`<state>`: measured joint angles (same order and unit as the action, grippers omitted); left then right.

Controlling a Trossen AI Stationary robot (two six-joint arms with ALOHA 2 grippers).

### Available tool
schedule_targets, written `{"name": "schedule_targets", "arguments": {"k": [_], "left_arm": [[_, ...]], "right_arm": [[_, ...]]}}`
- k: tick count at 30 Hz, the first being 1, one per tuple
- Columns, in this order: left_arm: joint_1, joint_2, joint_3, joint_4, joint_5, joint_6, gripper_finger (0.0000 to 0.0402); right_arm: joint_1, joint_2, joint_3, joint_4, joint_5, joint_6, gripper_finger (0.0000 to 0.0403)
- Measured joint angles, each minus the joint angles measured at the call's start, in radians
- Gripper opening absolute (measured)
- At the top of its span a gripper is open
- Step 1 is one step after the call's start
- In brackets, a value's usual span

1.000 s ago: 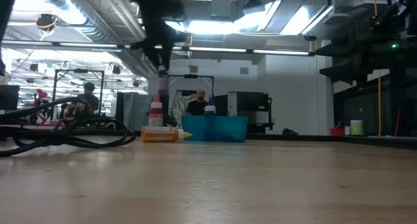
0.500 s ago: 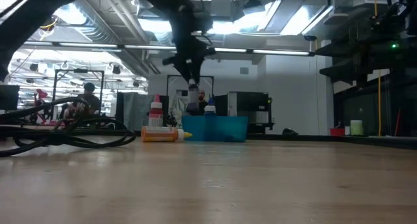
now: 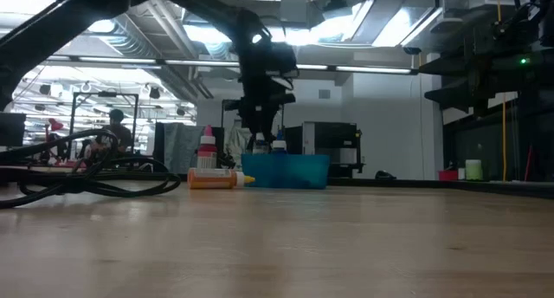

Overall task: Pick & Place food coloring
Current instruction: Put the large purple food coloring bottle into the blue container

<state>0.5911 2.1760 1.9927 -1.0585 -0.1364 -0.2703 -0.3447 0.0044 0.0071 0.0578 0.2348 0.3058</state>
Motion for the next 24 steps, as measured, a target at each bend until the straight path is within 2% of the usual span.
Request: {"name": "schedule_targets", "arguments": {"k": [9,24], "left_arm": [[0.0,0.019,-0.034,0.049,-0.003,0.005,0.0129],[0.0,0.0,0.012,0.029,0.028,0.013,0.0232]], "right_arm": [[0.0,0.0,0.0,0.0,0.0,0.0,0.0392],[0.0,0.0,0.0,0.0,0.0,0.0,0.0392]]}}
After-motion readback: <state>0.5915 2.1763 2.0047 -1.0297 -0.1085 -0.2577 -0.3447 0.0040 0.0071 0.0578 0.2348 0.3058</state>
